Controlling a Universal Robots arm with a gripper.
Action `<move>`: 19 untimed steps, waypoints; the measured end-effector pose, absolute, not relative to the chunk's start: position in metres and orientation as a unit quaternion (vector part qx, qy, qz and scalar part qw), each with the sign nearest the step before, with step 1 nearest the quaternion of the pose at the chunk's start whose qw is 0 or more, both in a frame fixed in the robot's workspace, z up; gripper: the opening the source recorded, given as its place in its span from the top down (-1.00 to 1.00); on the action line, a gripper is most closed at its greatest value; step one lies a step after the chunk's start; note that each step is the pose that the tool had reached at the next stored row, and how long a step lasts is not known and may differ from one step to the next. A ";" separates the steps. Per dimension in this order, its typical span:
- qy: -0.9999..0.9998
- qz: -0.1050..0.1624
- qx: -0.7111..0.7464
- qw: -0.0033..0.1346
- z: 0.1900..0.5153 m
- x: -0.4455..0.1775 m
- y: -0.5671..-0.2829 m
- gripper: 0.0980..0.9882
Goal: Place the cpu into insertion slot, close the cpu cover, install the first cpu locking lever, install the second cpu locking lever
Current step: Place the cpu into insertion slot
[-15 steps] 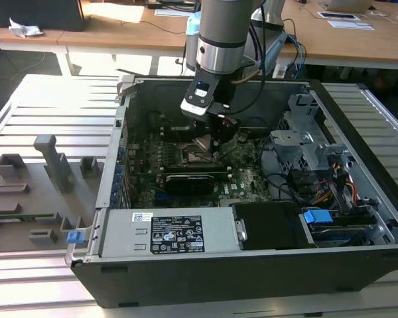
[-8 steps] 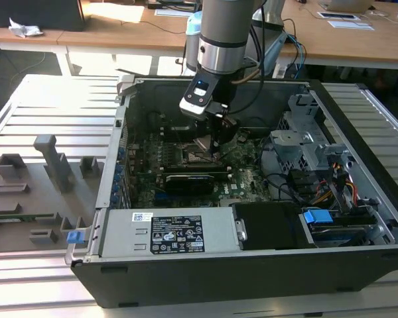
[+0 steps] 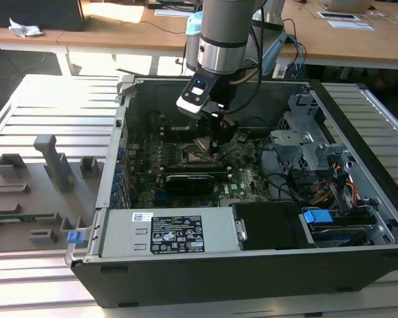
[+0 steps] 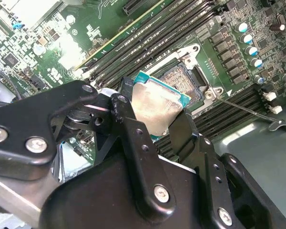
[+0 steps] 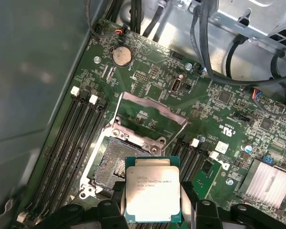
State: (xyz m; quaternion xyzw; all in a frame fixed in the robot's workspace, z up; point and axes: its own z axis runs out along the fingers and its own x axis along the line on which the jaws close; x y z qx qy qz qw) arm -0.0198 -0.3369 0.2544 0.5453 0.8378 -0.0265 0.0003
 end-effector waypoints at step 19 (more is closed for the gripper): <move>0.800 -0.031 0.600 0.001 0.254 -0.020 -0.337 0.00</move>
